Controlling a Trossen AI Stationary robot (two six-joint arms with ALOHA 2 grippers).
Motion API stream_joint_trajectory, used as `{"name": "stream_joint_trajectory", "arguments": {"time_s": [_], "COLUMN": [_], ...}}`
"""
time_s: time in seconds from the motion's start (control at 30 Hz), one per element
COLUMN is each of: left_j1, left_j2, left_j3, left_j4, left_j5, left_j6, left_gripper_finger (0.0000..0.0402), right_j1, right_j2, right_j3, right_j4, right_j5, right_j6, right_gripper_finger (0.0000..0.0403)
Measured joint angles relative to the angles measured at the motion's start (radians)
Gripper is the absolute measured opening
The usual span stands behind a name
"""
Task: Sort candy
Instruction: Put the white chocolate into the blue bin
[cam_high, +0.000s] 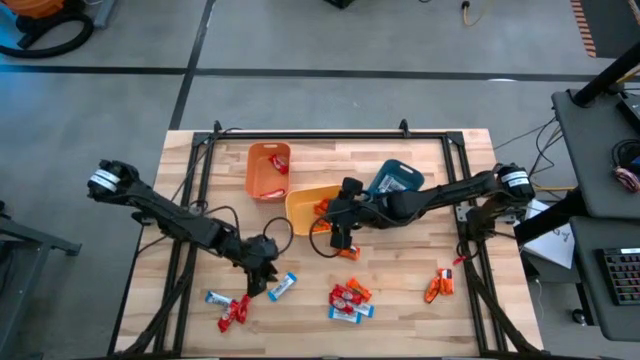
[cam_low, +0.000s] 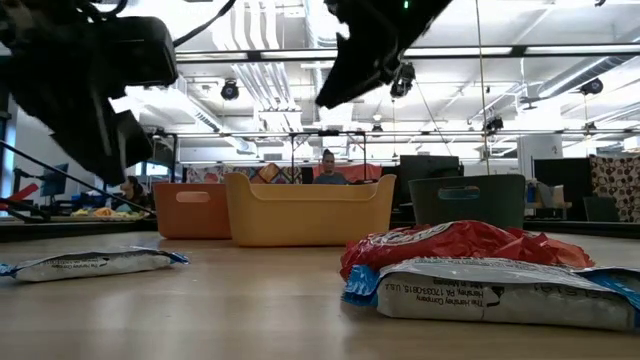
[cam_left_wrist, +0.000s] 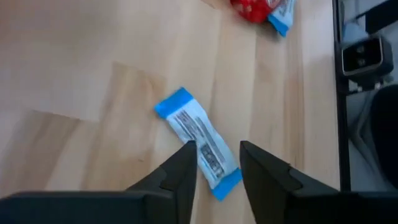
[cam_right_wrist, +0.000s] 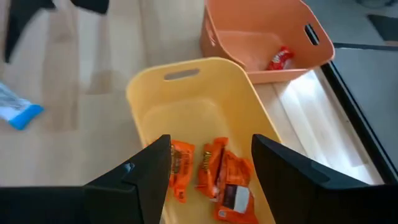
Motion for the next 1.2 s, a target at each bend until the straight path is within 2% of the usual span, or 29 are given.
{"name": "stream_joint_trajectory", "arguments": {"time_s": [0.23,0.37,0.53,0.67,0.87,1.2], "left_j1": [-0.058,-0.086,-0.103,-0.116,-0.149,-0.198], "left_j2": [0.105,0.163,0.196,0.218,0.247,0.301], "left_j3": [0.065,0.095,0.104,0.099,0.103,0.144], "left_j4": [-0.003,-0.022,-0.03,-0.07,-0.068,-0.066], "left_j5": [-0.072,-0.123,-0.177,-0.23,-0.245,-0.252], "left_j6": [0.024,0.055,0.034,0.01,0.025,0.004], "left_gripper_finger": [0.0174,0.0193,0.0194,0.0194,0.0193,0.0176], "right_j1": [0.045,0.081,0.123,0.156,0.196,0.217], "right_j2": [-0.013,-0.013,-0.015,-0.015,-0.019,-0.019], "right_j3": [0.092,0.109,0.107,0.105,0.105,0.103], "right_j4": [-0.207,-0.284,-0.354,-0.416,-0.436,-0.444], "right_j5": [-0.015,-0.015,-0.019,-0.077,-0.148,-0.148], "right_j6": [0.056,0.084,0.126,0.142,0.159,0.189], "right_gripper_finger": [0.0215,0.0215,0.0215,0.0215,0.0215,0.0215]}}
